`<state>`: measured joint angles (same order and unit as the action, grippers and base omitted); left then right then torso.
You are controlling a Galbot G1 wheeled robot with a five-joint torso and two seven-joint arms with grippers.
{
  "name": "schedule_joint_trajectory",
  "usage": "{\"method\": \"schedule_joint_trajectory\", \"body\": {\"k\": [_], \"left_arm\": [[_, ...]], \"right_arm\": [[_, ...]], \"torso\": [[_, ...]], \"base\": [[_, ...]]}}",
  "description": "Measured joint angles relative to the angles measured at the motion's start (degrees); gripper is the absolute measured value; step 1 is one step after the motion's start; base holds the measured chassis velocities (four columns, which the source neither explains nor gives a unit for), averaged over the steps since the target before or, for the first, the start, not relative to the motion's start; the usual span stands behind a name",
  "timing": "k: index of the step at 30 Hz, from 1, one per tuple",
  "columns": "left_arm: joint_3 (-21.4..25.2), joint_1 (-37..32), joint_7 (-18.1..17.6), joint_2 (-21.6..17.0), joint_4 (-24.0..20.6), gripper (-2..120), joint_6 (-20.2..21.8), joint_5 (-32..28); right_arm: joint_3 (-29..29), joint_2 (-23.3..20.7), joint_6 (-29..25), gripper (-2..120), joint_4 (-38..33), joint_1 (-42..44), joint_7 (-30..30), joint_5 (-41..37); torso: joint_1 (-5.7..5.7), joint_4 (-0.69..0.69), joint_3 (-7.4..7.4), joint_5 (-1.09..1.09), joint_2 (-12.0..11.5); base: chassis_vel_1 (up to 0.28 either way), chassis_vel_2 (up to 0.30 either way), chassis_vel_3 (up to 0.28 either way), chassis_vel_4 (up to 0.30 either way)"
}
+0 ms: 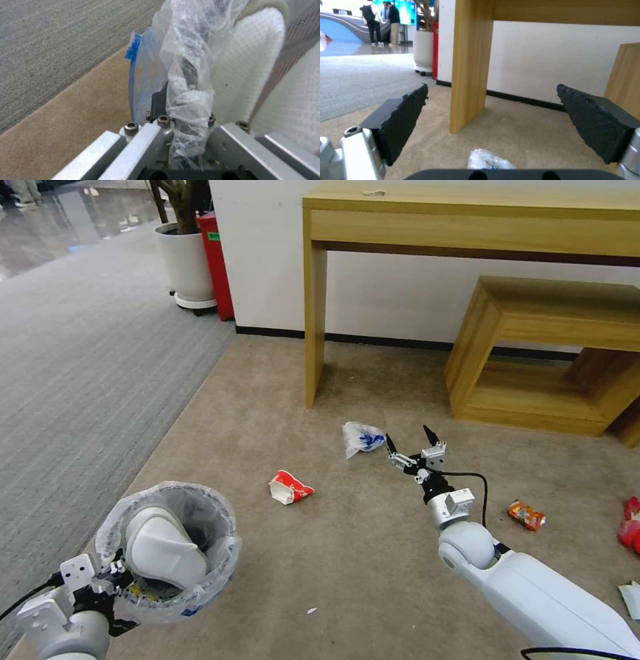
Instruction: Pick up the trash bin and place the garbage on the floor into it.
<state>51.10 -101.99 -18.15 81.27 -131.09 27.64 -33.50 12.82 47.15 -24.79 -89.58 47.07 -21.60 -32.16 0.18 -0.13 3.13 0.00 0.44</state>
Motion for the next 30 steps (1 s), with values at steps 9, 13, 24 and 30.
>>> {"method": "schedule_joint_trajectory", "body": {"k": [9, 13, 24, 30], "left_arm": [[0.0, 0.0, 0.0, 0.0, -0.2, 0, 0.0, -0.1], [-0.1, -0.1, 0.0, 0.1, -0.4, 0, -0.1, 0.0], [-0.3, -0.1, -0.5, 0.1, -0.6, 0, -0.4, 0.2], [0.2, -0.2, -0.9, -0.2, -0.7, 0, -0.3, -0.1]], "right_arm": [[-0.5, 0.0, -1.2, 100, 0.2, 0.3, 0.3, 0.8], [-0.9, -0.1, -1.5, 100, 0.0, 0.8, 0.3, 1.2], [-2.2, -0.6, -1.5, 100, -1.3, 2.0, 0.3, 2.3], [-2.5, -0.6, -0.9, 100, -1.6, 2.1, 0.3, 2.6]], "torso": [[0.0, -0.01, 0.0, 0.0, 0.0], [0.0, -0.01, 0.0, 0.0, 0.0], [0.01, 0.0, 0.0, -0.01, 0.0], [0.01, -0.01, 0.0, 0.0, 0.0]], "base": [[0.0, 0.0, 0.0, 0.0], [0.0, 0.0, 0.0, 0.0], [0.0, 0.0, 0.0, 0.0], [0.0, 0.0, 0.0, 0.0]]}}
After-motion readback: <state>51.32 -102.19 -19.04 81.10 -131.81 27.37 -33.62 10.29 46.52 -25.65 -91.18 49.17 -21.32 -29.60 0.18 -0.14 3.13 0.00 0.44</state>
